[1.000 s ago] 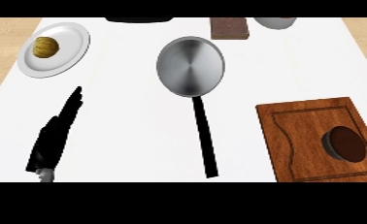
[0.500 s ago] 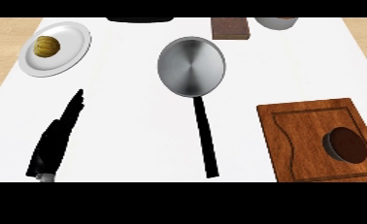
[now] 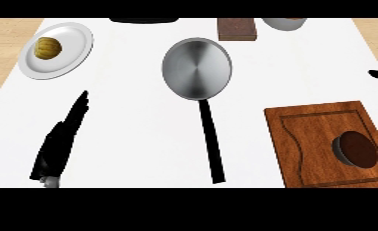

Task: Pick the cupcake from the cutting board and place it in the pan

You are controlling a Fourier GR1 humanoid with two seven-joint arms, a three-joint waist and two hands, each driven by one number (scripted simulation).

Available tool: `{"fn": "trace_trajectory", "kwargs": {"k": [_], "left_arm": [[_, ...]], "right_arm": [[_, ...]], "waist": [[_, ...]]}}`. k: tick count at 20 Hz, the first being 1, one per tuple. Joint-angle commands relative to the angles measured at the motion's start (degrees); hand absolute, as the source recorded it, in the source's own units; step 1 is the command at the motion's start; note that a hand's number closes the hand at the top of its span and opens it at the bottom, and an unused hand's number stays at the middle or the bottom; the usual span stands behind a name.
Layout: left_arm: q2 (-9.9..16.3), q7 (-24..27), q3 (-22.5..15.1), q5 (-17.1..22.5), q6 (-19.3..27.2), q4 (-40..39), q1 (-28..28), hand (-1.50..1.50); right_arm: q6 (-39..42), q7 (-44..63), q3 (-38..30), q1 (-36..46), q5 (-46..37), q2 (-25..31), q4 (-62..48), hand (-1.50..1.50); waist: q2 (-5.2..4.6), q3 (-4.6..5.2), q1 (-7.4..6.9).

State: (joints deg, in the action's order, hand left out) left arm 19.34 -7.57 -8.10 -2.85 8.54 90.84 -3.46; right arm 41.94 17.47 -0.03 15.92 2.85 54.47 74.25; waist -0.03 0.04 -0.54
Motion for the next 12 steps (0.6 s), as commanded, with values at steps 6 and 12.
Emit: {"fn": "trace_trajectory", "kwargs": {"k": [6, 12], "left_arm": [[-0.6, -0.3, 1.4, -0.8, -1.2, -0.4, 0.2, 0.00], [-1.3, -1.0, 2.7, -2.5, -1.9, 1.0, -0.2, 0.00]], "right_arm": [[5.9, 14.3, 5.7, -0.4, -2.4, -3.7, 9.3, -1.50], [6.7, 16.8, 5.7, -0.9, -6.4, -8.4, 9.6, -1.50]], "waist": [[0.19, 0.01, 0.68], [0.09, -0.03, 0.51]]}}
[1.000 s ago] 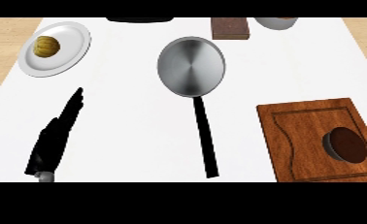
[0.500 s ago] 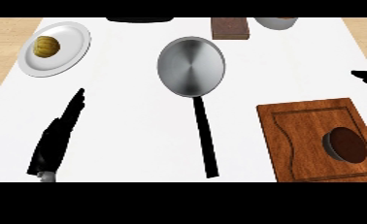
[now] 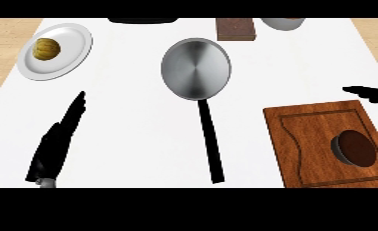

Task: Pick the cupcake from the cutting board and place it in the pan

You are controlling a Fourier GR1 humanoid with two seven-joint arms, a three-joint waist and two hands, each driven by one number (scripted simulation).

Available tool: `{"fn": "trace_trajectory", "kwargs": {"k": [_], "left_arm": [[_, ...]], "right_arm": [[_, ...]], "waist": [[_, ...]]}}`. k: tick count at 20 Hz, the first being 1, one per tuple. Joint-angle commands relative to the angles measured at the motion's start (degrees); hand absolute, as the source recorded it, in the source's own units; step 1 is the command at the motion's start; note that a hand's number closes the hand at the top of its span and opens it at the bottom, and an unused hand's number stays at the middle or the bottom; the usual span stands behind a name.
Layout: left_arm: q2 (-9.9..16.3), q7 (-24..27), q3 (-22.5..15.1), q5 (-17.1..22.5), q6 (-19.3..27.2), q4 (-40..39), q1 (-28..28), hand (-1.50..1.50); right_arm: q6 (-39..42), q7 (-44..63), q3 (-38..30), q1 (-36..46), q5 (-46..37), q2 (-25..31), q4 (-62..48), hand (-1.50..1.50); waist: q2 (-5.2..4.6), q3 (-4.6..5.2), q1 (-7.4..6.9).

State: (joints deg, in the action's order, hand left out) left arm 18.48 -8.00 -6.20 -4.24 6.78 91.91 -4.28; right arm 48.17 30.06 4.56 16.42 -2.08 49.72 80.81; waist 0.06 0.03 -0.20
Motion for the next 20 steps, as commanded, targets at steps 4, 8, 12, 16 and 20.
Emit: {"fn": "trace_trajectory", "kwargs": {"k": [4, 8, 12, 16, 20], "left_arm": [[-1.2, 0.3, 2.2, -0.7, -1.7, -1.0, 1.2, 0.00], [-1.6, 2.1, 2.7, -1.1, -2.0, 0.7, -2.1, 0.00], [-2.3, 1.4, 4.0, -1.0, -3.8, -0.5, -0.1, 0.00], [-4.8, -0.7, 0.7, -4.5, -2.2, 2.5, -2.7, 0.00], [-1.8, -2.9, 4.7, -2.7, -5.8, 5.7, -2.5, 0.00]], "right_arm": [[3.8, 1.2, 0.4, 3.3, -5.6, -4.1, -3.3, -1.50], [4.1, 2.1, 0.3, -1.0, -8.3, -3.6, -1.4, -1.50], [4.4, 5.4, -0.2, 0.5, -10.6, -8.0, -0.8, -1.50], [5.2, 3.4, -0.8, -2.8, -13.2, -7.1, -1.2, -1.50], [6.8, 3.7, -1.8, -4.0, -14.7, -8.4, 1.0, -1.50]], "waist": [[-0.13, -0.02, -0.19], [-0.04, -0.02, -0.08], [-0.04, -0.01, 0.00], [0.00, -0.03, 0.03], [0.03, -0.02, 0.05]]}}
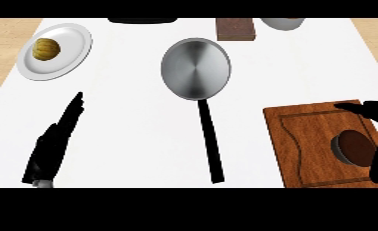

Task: Pick the cupcake from the cutting board and place it in the pan

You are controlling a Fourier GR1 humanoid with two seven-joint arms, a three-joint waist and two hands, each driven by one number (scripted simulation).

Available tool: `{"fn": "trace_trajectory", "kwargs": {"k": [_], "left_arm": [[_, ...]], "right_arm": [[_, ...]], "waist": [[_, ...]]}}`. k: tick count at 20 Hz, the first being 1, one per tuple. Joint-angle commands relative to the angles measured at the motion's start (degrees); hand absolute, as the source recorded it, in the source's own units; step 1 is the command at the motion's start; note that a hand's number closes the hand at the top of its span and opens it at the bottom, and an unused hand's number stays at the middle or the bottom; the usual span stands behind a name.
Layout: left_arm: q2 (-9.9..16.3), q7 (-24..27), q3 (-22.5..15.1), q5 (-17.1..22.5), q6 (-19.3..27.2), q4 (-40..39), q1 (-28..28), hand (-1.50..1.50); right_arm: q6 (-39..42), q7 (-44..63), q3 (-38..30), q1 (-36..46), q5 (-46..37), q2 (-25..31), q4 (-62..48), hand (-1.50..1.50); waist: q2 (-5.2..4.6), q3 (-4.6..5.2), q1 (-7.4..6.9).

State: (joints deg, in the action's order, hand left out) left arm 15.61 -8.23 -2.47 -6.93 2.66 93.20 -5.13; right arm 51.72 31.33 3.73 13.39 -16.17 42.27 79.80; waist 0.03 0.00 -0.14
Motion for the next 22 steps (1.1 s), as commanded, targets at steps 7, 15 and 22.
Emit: {"fn": "trace_trajectory", "kwargs": {"k": [7, 15, 22], "left_arm": [[-3.8, -0.5, -0.3, -3.9, 0.7, -0.1, 0.7, 0.00], [-6.3, -3.7, 0.2, -5.0, 0.3, -1.0, 4.8, 0.00], [-5.3, 6.1, 1.7, -5.0, -1.5, -3.0, -3.4, 0.00]], "right_arm": [[-2.2, -5.6, 0.5, -2.5, -10.5, -4.1, -2.8, -1.50], [-1.2, -9.7, -1.4, -2.8, -14.6, -5.3, -5.5, -1.50], [-7.9, -18.3, -2.2, -2.6, -17.5, -7.6, -12.5, 1.50]], "waist": [[-0.04, -0.01, 0.00], [-0.03, -0.01, 0.14], [-0.07, -0.01, -0.13]]}}
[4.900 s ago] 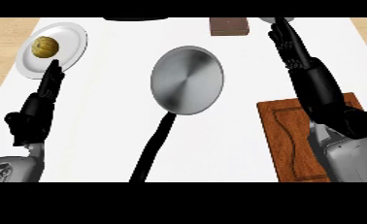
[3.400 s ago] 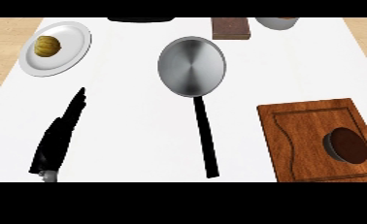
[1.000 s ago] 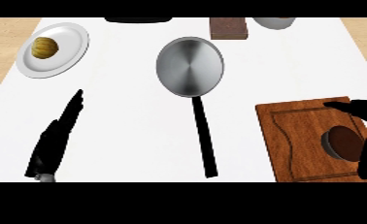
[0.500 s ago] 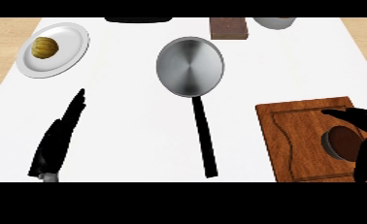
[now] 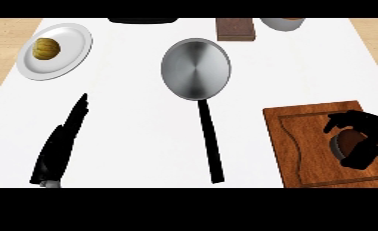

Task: Pick the cupcake from the cutting board and place it in the pan

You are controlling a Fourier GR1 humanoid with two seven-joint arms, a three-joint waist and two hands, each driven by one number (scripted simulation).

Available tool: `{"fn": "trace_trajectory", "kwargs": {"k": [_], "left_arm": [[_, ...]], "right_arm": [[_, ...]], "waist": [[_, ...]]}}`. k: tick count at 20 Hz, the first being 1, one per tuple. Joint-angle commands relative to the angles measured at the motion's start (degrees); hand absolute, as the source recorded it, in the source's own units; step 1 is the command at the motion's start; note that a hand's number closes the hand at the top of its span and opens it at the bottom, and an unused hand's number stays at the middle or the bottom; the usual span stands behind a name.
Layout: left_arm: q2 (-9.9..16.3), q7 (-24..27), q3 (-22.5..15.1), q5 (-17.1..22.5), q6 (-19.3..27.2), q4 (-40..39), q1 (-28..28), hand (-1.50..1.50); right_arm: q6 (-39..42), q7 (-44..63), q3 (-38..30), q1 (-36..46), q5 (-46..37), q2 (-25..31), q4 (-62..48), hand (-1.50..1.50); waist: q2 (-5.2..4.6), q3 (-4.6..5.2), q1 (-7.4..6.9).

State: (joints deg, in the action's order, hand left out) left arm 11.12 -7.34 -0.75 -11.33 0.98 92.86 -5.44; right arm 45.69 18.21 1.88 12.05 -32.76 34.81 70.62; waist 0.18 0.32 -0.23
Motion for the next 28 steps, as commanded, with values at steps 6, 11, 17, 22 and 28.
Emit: {"fn": "trace_trajectory", "kwargs": {"k": [6, 11, 17, 22, 28], "left_arm": [[-1.3, -0.1, 0.4, -0.8, -0.1, 0.4, -0.1, 0.00], [-0.4, 1.3, 2.4, 0.3, -2.1, -0.8, -1.1, 0.00], [-0.4, -2.0, 0.2, -0.4, -2.7, 0.4, 3.8, 0.00], [0.1, -0.9, 0.6, -0.6, -2.9, -0.3, 3.2, 0.00], [0.4, -0.5, 1.5, 0.9, -4.0, -0.5, 2.9, 0.00]], "right_arm": [[3.4, 1.6, -4.2, -0.2, 3.6, -4.3, 1.2, 1.50], [-0.8, -0.3, -5.1, -2.3, 0.3, -4.6, 1.9, 1.50], [-12.9, -10.0, 1.8, 16.2, -10.9, -1.8, -7.7, 1.50], [-29.6, -18.5, -1.1, 20.5, -13.6, -2.3, -8.9, 1.50], [-43.1, -28.7, -2.1, 27.8, -14.2, -6.0, -8.7, 1.50]], "waist": [[-0.11, -0.30, 0.23], [-0.16, -0.32, 0.11], [-1.18, -0.53, -3.63], [-0.97, -0.55, -2.80], [-0.77, -0.45, -2.56]]}}
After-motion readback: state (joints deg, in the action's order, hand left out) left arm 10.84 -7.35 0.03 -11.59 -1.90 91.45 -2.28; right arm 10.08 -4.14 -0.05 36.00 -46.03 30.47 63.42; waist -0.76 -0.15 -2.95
